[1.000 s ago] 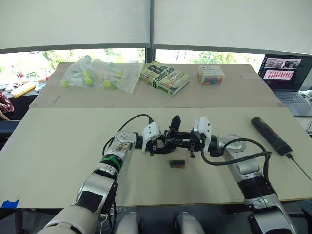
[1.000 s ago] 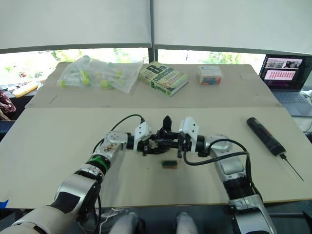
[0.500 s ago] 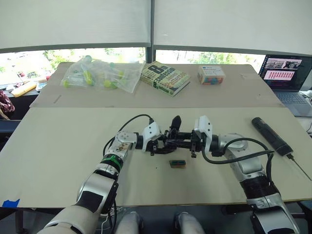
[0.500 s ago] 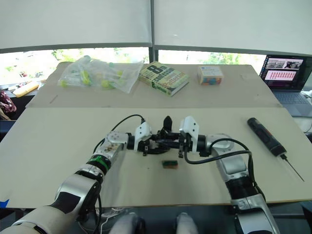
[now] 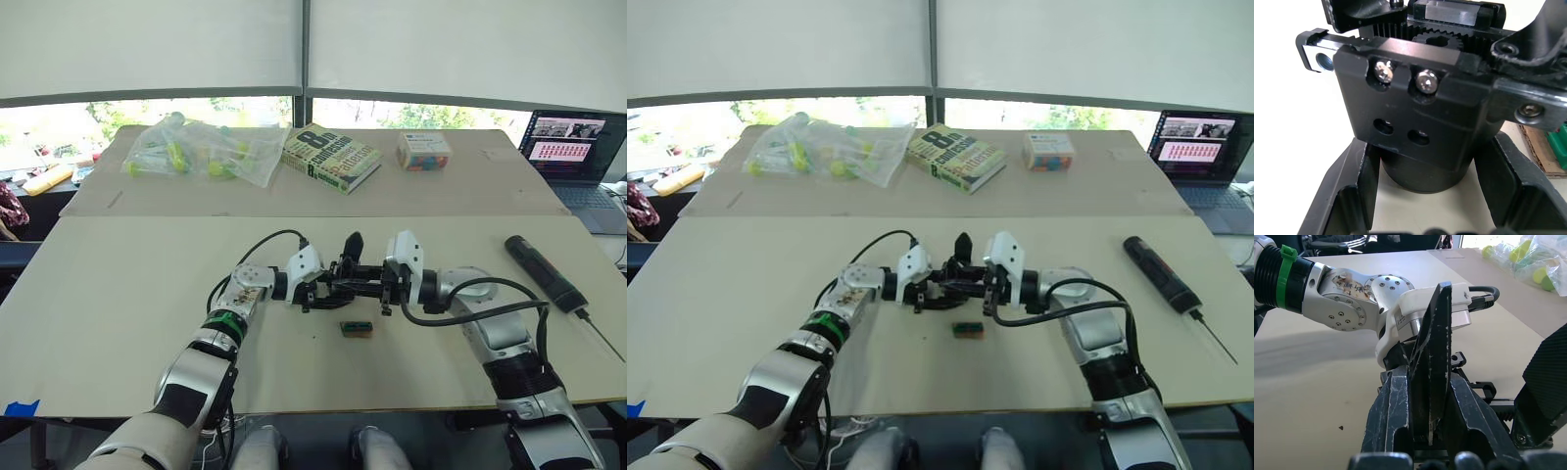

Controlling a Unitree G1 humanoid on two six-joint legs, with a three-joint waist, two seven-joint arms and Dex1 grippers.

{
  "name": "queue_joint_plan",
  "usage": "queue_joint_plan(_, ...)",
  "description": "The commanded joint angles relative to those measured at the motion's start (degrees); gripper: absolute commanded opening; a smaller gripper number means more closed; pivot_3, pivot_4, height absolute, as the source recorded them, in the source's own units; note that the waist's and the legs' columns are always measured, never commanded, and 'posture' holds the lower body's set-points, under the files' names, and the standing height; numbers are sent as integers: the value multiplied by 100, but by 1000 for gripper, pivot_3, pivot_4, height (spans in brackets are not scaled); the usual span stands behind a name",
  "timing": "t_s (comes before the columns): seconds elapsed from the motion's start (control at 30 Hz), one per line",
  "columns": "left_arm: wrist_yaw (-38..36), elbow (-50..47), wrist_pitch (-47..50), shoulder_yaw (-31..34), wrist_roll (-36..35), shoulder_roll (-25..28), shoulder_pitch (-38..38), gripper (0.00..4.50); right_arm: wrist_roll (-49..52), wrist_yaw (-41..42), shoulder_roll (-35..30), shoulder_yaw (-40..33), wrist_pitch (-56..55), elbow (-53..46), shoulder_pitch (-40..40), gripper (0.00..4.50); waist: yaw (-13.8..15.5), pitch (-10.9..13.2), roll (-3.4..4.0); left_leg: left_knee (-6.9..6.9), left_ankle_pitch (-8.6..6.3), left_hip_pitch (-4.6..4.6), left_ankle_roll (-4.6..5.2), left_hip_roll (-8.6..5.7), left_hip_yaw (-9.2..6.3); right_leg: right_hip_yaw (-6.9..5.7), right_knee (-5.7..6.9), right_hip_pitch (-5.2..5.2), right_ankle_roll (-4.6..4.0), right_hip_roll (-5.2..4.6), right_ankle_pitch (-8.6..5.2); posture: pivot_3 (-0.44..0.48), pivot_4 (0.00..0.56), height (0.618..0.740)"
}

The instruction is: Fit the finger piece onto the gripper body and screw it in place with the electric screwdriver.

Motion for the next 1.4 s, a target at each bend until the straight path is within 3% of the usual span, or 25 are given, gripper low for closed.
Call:
queue_joint_plan(0.03,-51,14,40,-69,73,-26,100,2295,-312,-199,-110,62,154,181,-49,417,-6,0,0,0,0,1,0,1,0,0,1,0,-1,0,0,0,150,740)
queue_joint_plan(0.3,-57,15,42,-69,65,-32,107,2295,-509,-341,-152,266,554,255,-38,415,-27,-1,0,-2,-1,47,0,7,-2,-1,-5,43,-2,3,1,0,150,740)
queue_joint_plan(0.5,-58,14,47,-64,57,-41,111,2295,-93,-505,-37,134,1635,140,6,414,-38,-20,0,-2,-1,55,0,8,-7,-2,-4,50,-2,3,1,0,150,740)
queue_joint_plan(1.0,-77,-32,56,-69,58,-17,181,2295,-423,-440,-164,319,776,512,-65,414,-79,-50,1,-5,-1,56,0,9,-8,-2,-6,51,-2,3,0,0,150,740)
queue_joint_plan(1.4,-81,-43,60,-74,56,-19,195,2295,-61,-237,-277,368,1803,415,-153,414,-83,-63,1,-7,-2,56,0,10,-9,-2,-8,51,-2,2,0,0,150,740)
